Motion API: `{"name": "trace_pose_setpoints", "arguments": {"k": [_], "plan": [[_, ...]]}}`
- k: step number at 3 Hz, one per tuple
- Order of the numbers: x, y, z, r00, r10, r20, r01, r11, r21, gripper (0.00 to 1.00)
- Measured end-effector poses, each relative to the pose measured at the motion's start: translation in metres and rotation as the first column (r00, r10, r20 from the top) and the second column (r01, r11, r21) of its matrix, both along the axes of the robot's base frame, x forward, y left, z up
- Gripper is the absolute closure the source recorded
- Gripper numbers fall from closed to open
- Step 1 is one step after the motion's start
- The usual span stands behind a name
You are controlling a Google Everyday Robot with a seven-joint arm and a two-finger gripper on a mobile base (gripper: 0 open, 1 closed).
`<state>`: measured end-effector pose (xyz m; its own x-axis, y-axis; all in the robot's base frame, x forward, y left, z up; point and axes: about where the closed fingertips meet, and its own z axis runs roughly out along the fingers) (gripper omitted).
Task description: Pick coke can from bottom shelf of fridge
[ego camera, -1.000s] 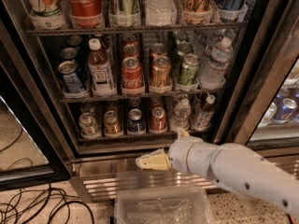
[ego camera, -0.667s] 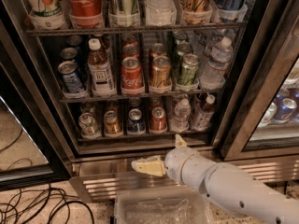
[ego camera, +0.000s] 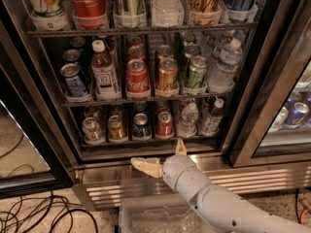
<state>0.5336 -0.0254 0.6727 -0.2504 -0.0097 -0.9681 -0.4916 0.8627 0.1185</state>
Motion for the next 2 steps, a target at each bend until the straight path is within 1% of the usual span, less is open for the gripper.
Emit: {"name": "trace_pose_setpoints", "arguments": {"k": [1,2], "plan": [[0.000,0.000,0.000,1.0000,0.000,0.000,0.000,1.000,0.000,0.00],[0.003,0.000,-0.011,0.9998,-0.013,-0.014,0.014,1.000,0.019,0.00]]}}
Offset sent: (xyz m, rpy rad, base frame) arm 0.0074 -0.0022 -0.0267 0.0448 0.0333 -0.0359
